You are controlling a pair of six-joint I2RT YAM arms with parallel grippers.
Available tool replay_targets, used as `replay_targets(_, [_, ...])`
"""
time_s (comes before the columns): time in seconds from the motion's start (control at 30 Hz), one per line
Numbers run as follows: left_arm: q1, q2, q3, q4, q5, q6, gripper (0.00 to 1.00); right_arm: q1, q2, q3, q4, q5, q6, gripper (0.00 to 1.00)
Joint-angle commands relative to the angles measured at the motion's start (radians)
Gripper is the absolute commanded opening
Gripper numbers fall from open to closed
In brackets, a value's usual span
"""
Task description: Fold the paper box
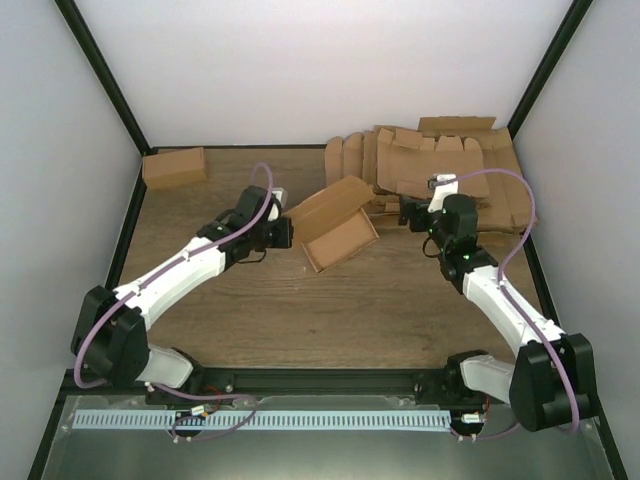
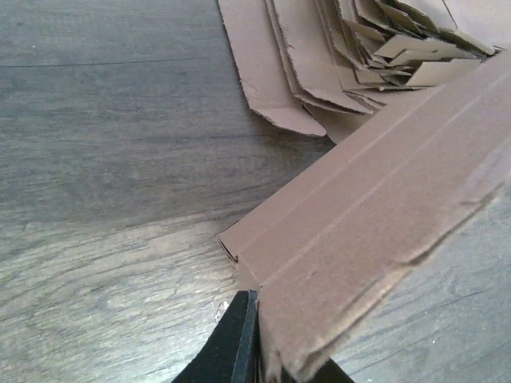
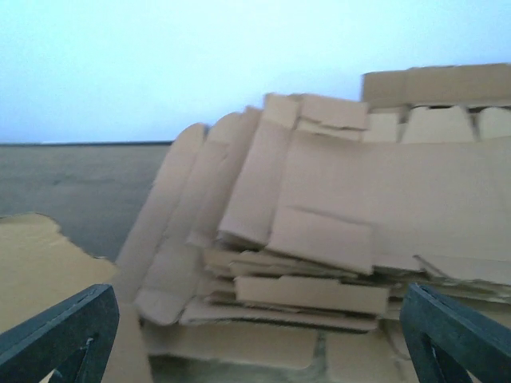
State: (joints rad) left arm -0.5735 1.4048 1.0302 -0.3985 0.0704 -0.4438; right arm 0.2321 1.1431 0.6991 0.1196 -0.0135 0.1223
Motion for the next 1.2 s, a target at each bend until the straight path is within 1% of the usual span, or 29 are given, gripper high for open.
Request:
replay_targets(0.0, [0.004,0.035,0.048,-0.005,-0.024,-0.002,0.04,-0.021,0.039,0.001,0.124,0.155,0.0,1.0])
replay_targets(0.2, [0.008,0.073,0.087,-0.001,-0.013,-0.026,0.04,-0.021,0.104,-0.007,0.261,0.333,-0.073,1.0])
replay_targets(0.23, [0.009,0.079,0.097,0.001,-0.011,-0.029,0.04,-0.022,0.114,0.001,0.256,0.362,-0.069,1.0])
replay_targets(0.3, [0.01,0.096,0.119,0.005,-0.008,-0.036,0.04,-0.036,0.14,0.042,0.221,0.339,-0.06,1.0])
replay_targets(0.4, [0.009,0.133,0.172,0.001,-0.011,-0.039,0.04,-0.043,0.156,0.048,0.278,0.299,-0.109,1.0])
replay_targets(0.53, [0.014,0.177,0.251,-0.028,-0.021,-0.035,0.04,-0.051,0.239,0.079,0.349,0.407,-0.195,1.0])
replay_targets(0.63, [0.019,0.199,0.287,-0.036,-0.023,-0.033,0.04,-0.081,0.325,0.14,0.342,0.458,-0.208,1.0])
replay_targets(0.77, [0.027,0.226,0.311,-0.04,-0.018,-0.037,0.04,-0.118,0.374,0.142,0.39,0.402,-0.207,1.0])
replay_targets(1.0, [0.033,0.244,0.323,-0.044,-0.024,-0.047,0.04,-0.181,0.521,0.252,0.375,0.353,-0.201,1.0])
replay_targets(1.17, [0.039,0.246,0.327,-0.055,-0.028,-0.047,0.04,-0.276,0.606,0.363,0.299,0.262,-0.122,1.0])
